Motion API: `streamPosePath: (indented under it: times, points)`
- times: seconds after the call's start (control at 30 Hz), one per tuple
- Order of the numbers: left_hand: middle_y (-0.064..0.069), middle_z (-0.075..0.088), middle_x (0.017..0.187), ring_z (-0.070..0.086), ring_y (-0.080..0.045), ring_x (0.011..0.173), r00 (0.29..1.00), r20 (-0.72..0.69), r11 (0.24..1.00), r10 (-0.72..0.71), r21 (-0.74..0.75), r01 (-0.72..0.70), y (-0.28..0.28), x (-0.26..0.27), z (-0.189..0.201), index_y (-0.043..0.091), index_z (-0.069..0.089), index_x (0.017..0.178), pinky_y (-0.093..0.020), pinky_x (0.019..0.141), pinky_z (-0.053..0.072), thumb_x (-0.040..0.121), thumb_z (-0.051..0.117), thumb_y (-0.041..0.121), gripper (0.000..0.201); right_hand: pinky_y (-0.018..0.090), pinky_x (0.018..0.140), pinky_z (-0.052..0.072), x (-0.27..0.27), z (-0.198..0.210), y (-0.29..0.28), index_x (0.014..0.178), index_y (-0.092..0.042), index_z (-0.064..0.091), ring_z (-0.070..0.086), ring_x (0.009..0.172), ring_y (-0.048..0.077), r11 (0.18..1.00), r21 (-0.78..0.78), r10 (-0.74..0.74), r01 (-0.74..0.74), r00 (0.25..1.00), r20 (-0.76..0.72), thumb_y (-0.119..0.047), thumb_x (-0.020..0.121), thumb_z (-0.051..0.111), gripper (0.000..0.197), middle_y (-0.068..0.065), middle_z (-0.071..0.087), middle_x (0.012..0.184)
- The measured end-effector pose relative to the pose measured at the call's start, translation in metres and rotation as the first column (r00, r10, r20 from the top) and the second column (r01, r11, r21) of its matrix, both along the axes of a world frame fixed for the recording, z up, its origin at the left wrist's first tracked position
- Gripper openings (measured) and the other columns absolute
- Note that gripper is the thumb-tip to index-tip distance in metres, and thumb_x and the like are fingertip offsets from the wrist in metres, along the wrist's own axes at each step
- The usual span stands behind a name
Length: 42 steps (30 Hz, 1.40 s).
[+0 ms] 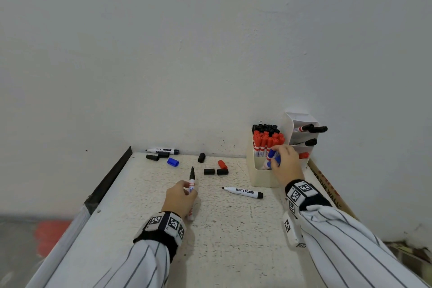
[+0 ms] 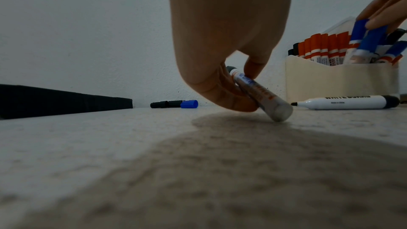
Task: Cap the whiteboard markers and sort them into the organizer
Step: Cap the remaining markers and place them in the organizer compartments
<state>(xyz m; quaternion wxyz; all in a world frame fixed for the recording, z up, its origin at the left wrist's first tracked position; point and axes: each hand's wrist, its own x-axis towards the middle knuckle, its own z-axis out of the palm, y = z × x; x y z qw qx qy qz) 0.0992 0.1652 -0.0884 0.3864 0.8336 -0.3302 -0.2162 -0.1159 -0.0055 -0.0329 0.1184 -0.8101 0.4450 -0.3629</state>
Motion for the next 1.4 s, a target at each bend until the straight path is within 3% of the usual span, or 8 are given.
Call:
streamPosePath:
  times: [0.17,0.27,0.33,0.43,0.57,0.77,1.2,1.4]
  points:
    - [-0.004,0.059,0.094,0.055,-0.012,0.076,1.0,0.005,0.999,0.007,-0.043,-0.007,0.001,-0.002,0.001,0.009,0.053,0.121,-0.019,0.065,0.042,0.093,0.05,0.024,0.032,0.021,0.082,0.036,0.014,-0.004,0.027,0.092,-0.003,0.063,0.047,0.093,0.014,0.979,-0.202,0.056,-0.035,0.993,0.102,0.004,0.082,0.055,0.014,0.008,0.054,0.1]
    - [-0.008,0.06,0.101,0.053,-0.012,0.078,1.0,0.012,0.998,0.018,-0.055,-0.017,0.001,-0.003,0.003,0.009,0.052,0.124,-0.018,0.064,0.041,0.095,0.047,0.024,0.033,0.021,0.074,0.04,0.025,-0.01,0.043,0.084,-0.007,0.063,0.048,0.073,0.005,0.962,-0.015,0.273,-0.272,0.962,0.024,0.003,0.083,0.054,0.013,-0.001,0.055,0.088]
    - [-0.011,0.061,0.108,0.052,-0.014,0.082,0.999,0.013,0.998,0.032,-0.057,-0.032,0.001,-0.003,0.003,0.008,0.051,0.125,-0.022,0.071,0.041,0.096,0.045,0.024,0.034,0.025,0.079,0.045,0.032,-0.018,0.05,0.088,-0.015,0.063,0.052,0.078,0.004,0.925,0.181,0.346,-0.334,0.937,-0.04,-0.003,0.086,0.053,0.017,-0.003,0.058,0.092]
    - [-0.014,0.06,0.114,0.051,-0.016,0.086,0.999,0.014,0.998,0.043,-0.046,-0.042,0.002,-0.001,0.003,0.007,0.052,0.124,-0.025,0.076,0.042,0.096,0.045,0.025,0.034,0.034,0.099,0.038,0.04,-0.029,0.06,0.11,-0.024,0.063,0.051,0.109,0.017,0.9,0.4,0.302,-0.172,0.908,-0.29,-0.016,0.09,0.049,0.026,-0.004,0.058,0.117]
    - [-0.015,0.059,0.117,0.054,-0.02,0.092,0.999,0.019,0.999,0.033,-0.034,-0.032,0.001,-0.001,0.002,0.007,0.052,0.124,-0.028,0.081,0.043,0.096,0.045,0.025,0.034,0.038,0.101,0.028,0.044,-0.039,0.07,0.127,-0.031,0.052,0.036,0.121,0.022,0.918,0.397,0.267,-0.009,0.755,-0.599,-0.02,0.091,0.046,0.038,-0.003,0.041,0.135]
    - [-0.014,0.062,0.113,0.058,-0.021,0.091,1.0,-0.002,0.998,0.029,-0.063,-0.03,-0.001,0.0,-0.001,0.007,0.052,0.124,-0.033,0.085,0.05,0.095,0.048,0.026,0.035,0.029,0.095,0.042,0.041,-0.047,0.068,0.128,-0.021,0.049,0.049,0.112,0.024,0.878,0.477,0.244,0.034,0.825,-0.509,-0.004,0.089,0.052,0.043,0.008,0.039,0.131]
    - [-0.017,0.06,0.116,0.056,-0.028,0.105,0.999,0.002,0.996,0.051,-0.068,-0.051,-0.002,0.0,-0.002,0.005,0.054,0.122,-0.034,0.09,0.044,0.096,0.046,0.025,0.034,0.027,0.094,0.042,0.042,-0.048,0.055,0.12,-0.013,0.053,0.051,0.111,0.024,0.902,0.43,0.151,0.038,0.905,-0.397,-0.004,0.09,0.051,0.032,0.01,0.05,0.124]
    - [-0.015,0.057,0.12,0.056,-0.025,0.107,0.998,-0.009,0.996,0.065,-0.057,-0.066,-0.002,0.0,-0.002,0.006,0.051,0.126,-0.029,0.086,0.043,0.098,0.041,0.027,0.037,0.031,0.102,0.041,0.052,-0.042,0.043,0.135,-0.009,0.044,0.046,0.12,0.024,0.895,0.424,0.168,0.135,0.779,-0.604,-0.014,0.092,0.051,0.044,0.009,0.044,0.134]
